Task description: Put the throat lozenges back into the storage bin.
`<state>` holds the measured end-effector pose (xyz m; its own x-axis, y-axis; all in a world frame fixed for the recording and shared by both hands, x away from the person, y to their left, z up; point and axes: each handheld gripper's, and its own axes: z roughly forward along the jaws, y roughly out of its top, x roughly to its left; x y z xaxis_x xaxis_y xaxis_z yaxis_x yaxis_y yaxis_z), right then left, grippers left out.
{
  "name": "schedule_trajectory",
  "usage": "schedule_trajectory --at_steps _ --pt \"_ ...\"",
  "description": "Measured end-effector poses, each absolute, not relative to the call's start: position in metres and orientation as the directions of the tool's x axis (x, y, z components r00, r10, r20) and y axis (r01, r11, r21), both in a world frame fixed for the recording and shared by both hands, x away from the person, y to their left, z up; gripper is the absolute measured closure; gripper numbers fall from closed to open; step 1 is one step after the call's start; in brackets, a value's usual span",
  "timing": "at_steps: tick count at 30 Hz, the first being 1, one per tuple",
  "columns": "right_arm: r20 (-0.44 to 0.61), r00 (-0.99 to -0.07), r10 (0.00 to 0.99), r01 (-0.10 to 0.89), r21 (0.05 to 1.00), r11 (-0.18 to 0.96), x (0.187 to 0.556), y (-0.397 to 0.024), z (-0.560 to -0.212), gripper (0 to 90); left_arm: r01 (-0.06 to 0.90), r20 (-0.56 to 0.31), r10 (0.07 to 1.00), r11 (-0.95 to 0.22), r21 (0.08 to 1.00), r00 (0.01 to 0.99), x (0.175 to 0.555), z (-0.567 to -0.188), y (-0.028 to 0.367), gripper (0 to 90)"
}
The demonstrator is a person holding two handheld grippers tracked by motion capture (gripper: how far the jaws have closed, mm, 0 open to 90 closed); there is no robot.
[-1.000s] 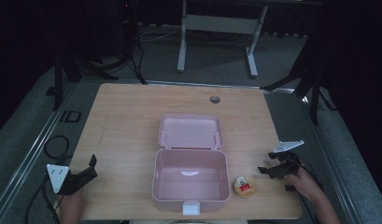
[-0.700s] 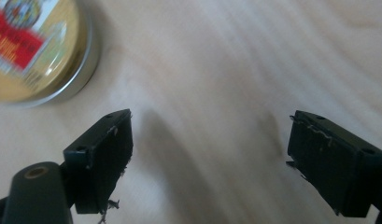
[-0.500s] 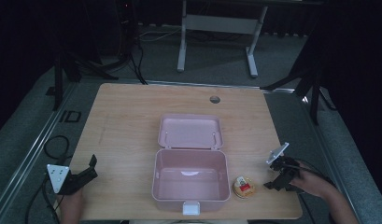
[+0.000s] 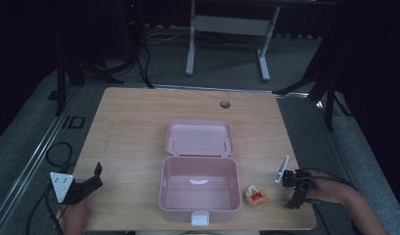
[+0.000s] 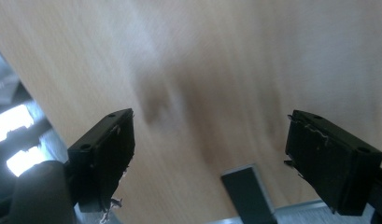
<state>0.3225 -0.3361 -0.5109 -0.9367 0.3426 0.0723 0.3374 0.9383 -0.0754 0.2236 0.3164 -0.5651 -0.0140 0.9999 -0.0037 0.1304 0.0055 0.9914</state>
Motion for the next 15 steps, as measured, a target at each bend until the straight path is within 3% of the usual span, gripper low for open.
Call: schedule_trajectory --at_steps 3,15 --pt "0.076 -0.949 0.307 0.298 -0.114 0.948 0.318 -0.331 -0.515 13.8 0.131 -0.007 1.000 0.009 0.991 -0.013 0.224 -0.565 0.317 0.3" --pt "0.080 -0.966 0.246 0.240 -0.081 0.967 0.321 -0.300 -0.517 14.7 0.132 -0.008 1.000 0.008 0.991 -0.006 0.224 -0.565 0.317 0.3"
